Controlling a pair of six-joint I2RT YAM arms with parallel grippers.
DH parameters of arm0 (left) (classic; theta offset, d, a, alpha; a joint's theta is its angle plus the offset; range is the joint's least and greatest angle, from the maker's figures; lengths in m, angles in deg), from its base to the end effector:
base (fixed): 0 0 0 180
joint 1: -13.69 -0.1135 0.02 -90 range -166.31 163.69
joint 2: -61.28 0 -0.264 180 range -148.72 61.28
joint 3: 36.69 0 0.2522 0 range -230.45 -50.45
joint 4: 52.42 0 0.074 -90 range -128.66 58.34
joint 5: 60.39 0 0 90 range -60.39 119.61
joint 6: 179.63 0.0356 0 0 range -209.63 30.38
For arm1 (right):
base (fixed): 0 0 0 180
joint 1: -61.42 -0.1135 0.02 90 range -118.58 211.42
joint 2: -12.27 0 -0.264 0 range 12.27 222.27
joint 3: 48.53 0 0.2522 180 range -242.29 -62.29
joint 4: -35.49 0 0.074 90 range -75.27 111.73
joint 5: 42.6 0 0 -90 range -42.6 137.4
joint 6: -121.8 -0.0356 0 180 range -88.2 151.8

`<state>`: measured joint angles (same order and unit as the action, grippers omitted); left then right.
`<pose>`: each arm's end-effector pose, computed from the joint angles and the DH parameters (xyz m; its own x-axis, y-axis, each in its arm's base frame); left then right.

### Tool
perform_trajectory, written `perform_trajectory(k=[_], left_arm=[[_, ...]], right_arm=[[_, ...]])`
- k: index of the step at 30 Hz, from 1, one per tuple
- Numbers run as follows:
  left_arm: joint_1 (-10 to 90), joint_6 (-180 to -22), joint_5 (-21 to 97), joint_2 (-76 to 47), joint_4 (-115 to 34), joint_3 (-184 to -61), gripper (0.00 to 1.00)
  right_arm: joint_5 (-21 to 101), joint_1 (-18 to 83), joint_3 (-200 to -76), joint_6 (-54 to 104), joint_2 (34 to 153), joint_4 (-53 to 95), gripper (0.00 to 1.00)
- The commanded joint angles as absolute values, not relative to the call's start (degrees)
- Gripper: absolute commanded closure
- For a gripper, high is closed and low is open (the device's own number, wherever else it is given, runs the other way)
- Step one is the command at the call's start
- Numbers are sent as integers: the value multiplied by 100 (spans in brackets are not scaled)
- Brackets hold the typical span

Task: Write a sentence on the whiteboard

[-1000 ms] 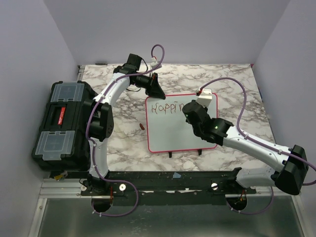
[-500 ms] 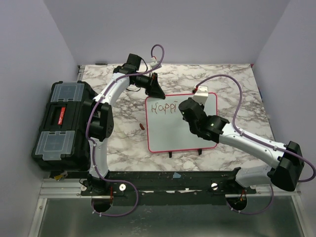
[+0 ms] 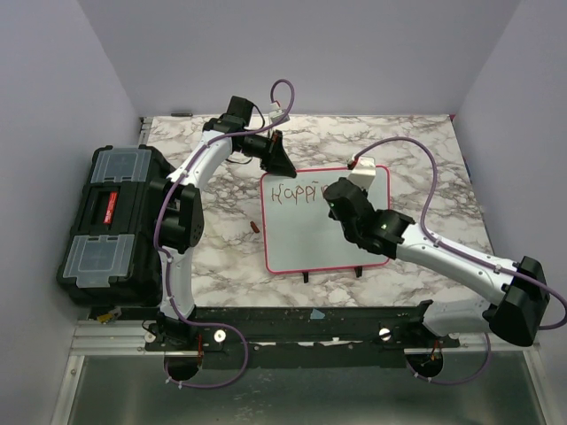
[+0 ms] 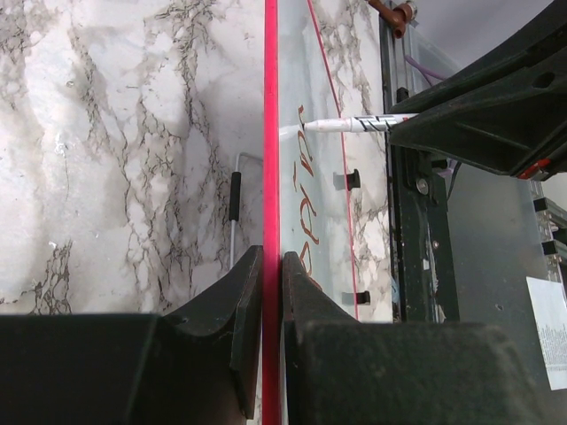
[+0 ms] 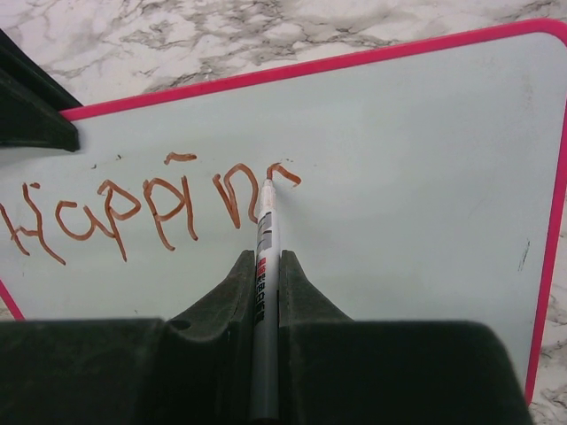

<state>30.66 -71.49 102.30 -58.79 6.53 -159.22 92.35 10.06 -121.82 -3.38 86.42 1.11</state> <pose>0.4214 -0.1641 0.2823 -0.5739 0.2720 -0.7725 0.8099 0.0485 -0.5846 0.1952 0.2038 0.3064 -0.4054 0.1459 -0.9024 0.0503 0.9892 0.1374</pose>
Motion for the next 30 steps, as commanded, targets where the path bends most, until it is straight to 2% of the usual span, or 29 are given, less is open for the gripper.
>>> perform_trajectory(k=[1, 21, 30], left_arm=[[3048, -6994, 10573, -5571, 370, -15943, 100], [3048, -7009, 10573, -5570, 359, -15935, 100], [3048, -7015, 10573, -5579, 345, -15935, 100]], right_arm=[[8942, 1033, -11887, -583, 8475, -13, 99], [9438, 1035, -11865, -559, 8119, -578, 99], [9144, 1030, -12028, -146, 7925, -36, 99]])
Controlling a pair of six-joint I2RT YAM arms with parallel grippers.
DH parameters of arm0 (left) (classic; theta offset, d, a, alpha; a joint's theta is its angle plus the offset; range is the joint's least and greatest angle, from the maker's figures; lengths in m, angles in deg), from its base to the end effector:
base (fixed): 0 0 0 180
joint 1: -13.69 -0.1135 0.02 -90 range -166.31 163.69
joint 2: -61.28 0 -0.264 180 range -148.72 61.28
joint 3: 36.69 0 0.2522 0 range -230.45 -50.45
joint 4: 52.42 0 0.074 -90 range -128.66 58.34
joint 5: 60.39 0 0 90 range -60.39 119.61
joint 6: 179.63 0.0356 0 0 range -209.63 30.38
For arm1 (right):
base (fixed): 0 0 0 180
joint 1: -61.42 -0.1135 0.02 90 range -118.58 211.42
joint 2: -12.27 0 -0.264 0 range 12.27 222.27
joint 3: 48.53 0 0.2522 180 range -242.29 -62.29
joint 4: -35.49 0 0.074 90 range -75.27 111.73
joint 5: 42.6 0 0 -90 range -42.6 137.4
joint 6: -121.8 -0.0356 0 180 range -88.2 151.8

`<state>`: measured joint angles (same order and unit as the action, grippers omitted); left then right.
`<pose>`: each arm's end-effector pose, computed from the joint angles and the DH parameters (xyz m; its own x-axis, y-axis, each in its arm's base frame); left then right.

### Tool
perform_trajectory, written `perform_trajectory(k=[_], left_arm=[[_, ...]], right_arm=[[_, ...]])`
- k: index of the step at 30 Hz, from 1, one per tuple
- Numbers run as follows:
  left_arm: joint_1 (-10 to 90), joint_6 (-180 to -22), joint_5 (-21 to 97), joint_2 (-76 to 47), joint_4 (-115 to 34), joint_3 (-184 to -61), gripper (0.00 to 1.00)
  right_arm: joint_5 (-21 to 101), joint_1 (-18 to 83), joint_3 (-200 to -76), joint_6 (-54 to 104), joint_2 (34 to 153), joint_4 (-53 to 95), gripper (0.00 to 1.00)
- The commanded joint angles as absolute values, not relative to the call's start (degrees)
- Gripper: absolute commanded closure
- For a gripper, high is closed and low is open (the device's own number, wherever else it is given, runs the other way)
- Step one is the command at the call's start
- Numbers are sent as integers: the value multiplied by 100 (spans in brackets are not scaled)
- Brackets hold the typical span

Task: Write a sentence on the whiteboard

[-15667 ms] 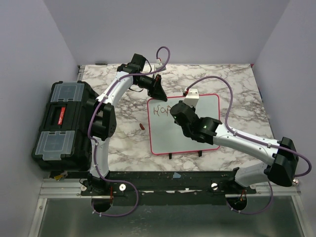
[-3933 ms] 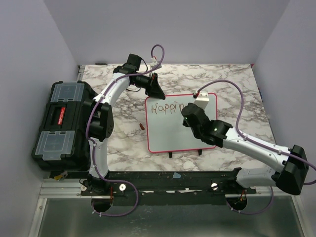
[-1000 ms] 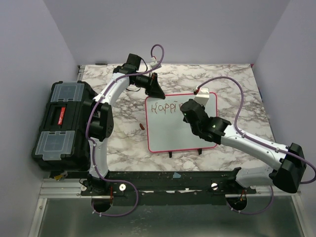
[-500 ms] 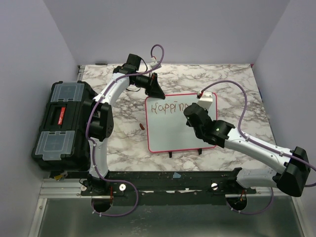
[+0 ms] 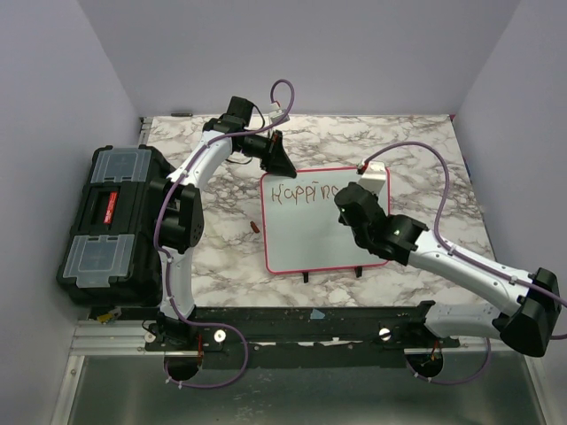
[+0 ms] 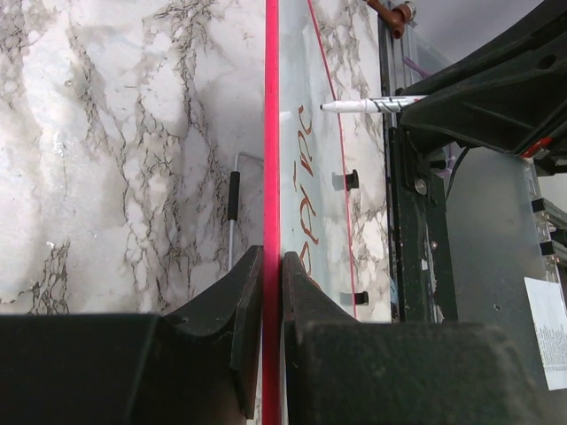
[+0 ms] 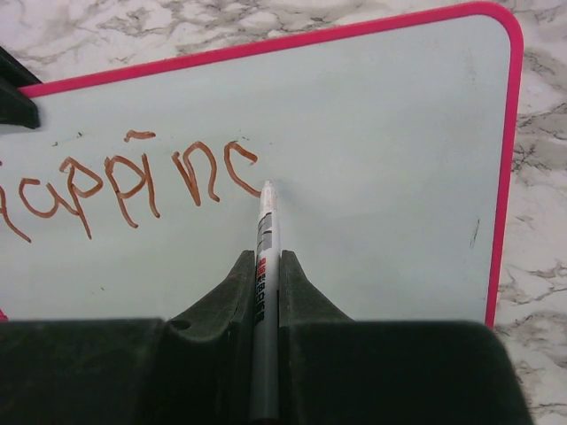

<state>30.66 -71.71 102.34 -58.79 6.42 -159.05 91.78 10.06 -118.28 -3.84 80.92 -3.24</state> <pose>0.4213 -0.1641 0.2815 -0.5778 0.2718 -0.7696 0.8070 0.0491 -0.5885 0.1786 0.1835 0.3035 -0.4336 0.1246 -0.8925 0.0496 0.9922 0.1144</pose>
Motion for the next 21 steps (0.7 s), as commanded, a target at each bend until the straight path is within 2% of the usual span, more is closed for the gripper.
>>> perform_trajectory(k=[1, 21], left_arm=[[3048, -7016, 10573, -5579, 343, -15935, 100], [3048, -7026, 10573, -5579, 335, -15936, 100]], right_arm=[[9105, 1035, -12045, -135, 7929, 11, 99], [9133, 1034, -12089, -97, 8544, 379, 99]])
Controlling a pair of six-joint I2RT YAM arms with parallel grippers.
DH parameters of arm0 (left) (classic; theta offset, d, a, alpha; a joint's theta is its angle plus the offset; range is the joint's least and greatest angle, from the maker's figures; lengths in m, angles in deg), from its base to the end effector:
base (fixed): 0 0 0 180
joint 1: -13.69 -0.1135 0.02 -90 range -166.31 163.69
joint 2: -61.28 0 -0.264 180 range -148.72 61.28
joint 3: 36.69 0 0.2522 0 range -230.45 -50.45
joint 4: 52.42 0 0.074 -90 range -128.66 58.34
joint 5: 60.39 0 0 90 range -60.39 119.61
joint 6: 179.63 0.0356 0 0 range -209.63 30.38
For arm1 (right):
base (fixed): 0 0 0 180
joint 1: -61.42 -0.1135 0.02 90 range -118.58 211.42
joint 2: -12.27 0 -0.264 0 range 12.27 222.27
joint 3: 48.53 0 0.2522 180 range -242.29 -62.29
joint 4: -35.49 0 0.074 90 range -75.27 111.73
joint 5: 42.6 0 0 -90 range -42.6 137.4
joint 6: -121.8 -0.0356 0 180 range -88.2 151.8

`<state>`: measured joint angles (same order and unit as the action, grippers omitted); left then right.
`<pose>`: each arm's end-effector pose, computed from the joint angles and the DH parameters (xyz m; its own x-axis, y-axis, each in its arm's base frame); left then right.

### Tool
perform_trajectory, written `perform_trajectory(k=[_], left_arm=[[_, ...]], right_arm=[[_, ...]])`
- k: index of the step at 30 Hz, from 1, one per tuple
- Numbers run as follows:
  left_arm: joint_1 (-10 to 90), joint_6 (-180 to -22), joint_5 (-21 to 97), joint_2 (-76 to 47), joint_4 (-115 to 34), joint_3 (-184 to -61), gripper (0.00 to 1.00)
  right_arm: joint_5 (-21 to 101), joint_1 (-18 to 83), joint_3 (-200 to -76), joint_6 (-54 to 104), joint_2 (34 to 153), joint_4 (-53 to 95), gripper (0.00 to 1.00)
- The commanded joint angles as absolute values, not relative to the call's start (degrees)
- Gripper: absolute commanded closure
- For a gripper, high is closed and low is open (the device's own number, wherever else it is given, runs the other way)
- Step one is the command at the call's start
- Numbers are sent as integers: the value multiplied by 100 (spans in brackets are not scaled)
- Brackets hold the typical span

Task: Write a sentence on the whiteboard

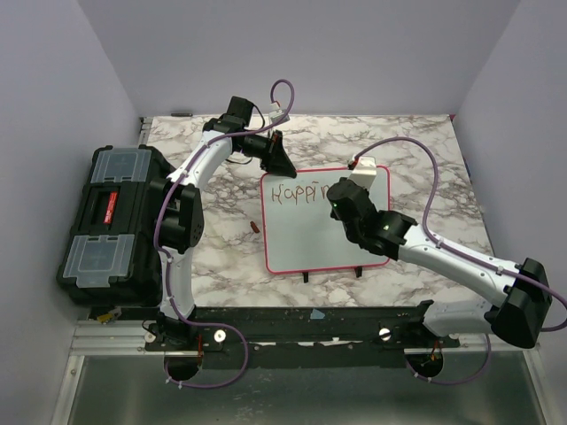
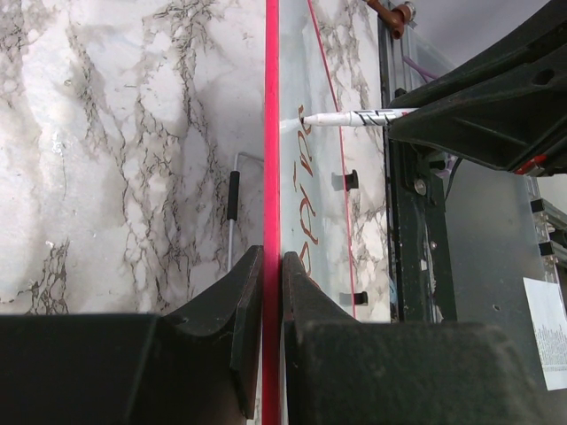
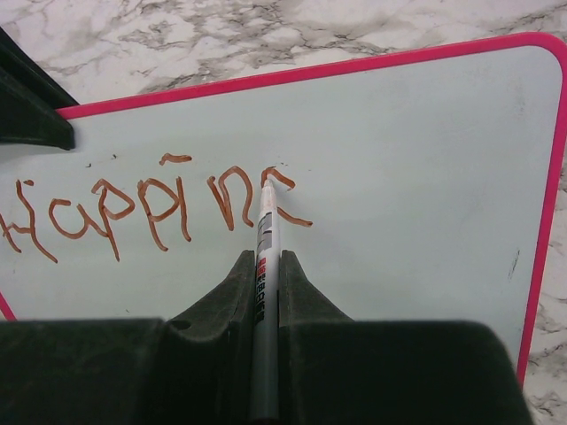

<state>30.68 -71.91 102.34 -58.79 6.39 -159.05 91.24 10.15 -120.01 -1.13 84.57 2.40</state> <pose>0.4213 -0.1643 0.2815 -0.5801 0.2717 -0.7679 0.8053 0.0496 -0.5908 0.1911 0.1988 0.3058 -0.4033 0.1238 -0.9066 0.0193 0.9917 0.1268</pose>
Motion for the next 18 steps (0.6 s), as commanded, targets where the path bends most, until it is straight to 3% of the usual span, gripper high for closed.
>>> perform_trajectory(k=[1, 18], left_arm=[[3048, -7021, 10573, -5580, 343, -15935, 100], [3046, -7013, 10577, -5570, 357, -15931, 100]], right_arm=[[9135, 1033, -12075, -101, 8555, 372, 99], [9381, 1035, -11857, -277, 8400, 67, 99]])
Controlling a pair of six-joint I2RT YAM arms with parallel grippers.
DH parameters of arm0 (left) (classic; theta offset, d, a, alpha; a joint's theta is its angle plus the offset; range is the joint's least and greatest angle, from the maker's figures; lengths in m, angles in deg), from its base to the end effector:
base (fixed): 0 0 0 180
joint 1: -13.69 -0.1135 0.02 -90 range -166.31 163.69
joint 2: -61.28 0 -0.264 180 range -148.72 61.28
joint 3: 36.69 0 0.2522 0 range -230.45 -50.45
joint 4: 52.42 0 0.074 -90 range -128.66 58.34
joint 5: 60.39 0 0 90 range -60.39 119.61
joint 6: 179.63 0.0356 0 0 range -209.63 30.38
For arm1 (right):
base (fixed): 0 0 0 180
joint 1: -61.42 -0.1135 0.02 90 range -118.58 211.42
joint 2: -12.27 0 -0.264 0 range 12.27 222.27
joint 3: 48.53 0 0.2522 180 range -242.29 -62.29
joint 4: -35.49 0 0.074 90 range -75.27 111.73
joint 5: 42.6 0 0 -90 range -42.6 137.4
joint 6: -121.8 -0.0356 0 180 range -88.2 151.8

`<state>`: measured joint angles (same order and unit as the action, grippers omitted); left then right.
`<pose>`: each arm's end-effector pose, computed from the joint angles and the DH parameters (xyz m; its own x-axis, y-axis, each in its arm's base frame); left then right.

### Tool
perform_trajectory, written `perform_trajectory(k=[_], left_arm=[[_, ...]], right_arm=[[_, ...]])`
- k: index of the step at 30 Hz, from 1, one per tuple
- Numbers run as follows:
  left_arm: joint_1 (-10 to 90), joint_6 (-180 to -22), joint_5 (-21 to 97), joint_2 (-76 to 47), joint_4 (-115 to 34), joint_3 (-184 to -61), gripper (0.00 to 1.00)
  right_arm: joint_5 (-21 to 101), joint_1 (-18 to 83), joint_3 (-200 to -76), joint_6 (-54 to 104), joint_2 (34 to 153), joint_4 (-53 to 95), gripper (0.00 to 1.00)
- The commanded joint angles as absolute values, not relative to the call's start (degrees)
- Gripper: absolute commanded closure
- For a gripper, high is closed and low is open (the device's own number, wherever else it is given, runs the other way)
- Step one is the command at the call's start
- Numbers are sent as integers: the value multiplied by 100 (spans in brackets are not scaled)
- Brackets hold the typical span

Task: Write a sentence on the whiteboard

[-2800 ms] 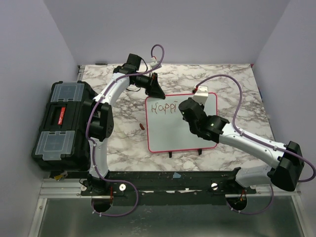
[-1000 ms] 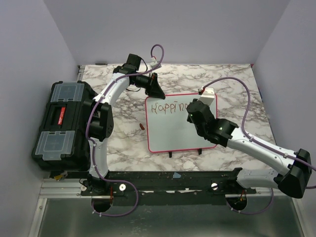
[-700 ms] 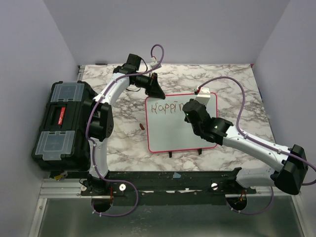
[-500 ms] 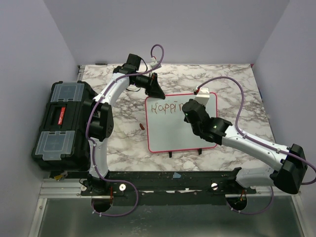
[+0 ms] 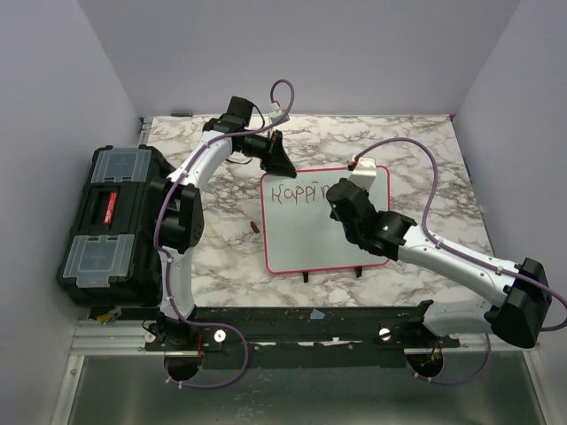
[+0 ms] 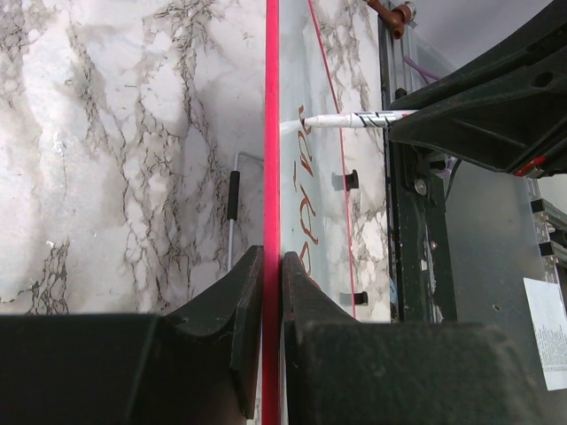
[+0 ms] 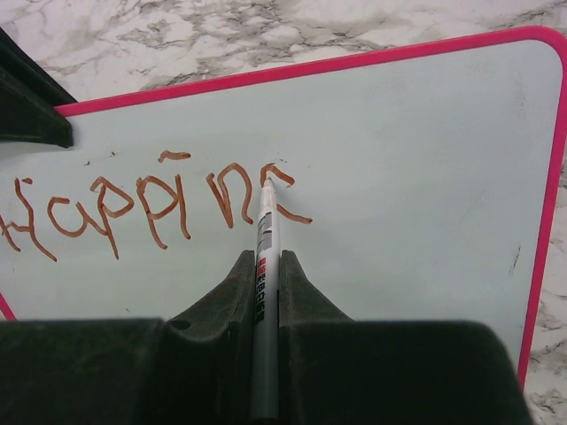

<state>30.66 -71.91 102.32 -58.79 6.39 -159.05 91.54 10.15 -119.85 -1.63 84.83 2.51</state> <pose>0.4214 -0.1641 0.2815 -0.5802 0.2716 -0.7679 0.8053 0.0502 -0.5907 0.1916 0.1993 0.3039 -0.4036 0.1287 -0.9058 0.0273 0.9913 0.1287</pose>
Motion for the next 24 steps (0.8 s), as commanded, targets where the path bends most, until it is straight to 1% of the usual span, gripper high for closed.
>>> perform_trajectory(k=[1, 14, 24], left_arm=[[3048, -7012, 10573, -5570, 357, -15926, 100], [3048, -7003, 10572, -5562, 361, -15922, 100], [3047, -7003, 10573, -5562, 361, -15919, 100]], right_arm=[[9383, 1032, -11854, -281, 8398, 49, 99], [9580, 1040, -11837, -364, 8333, -147, 99], [9463, 1041, -11950, -329, 8332, -138, 99]])
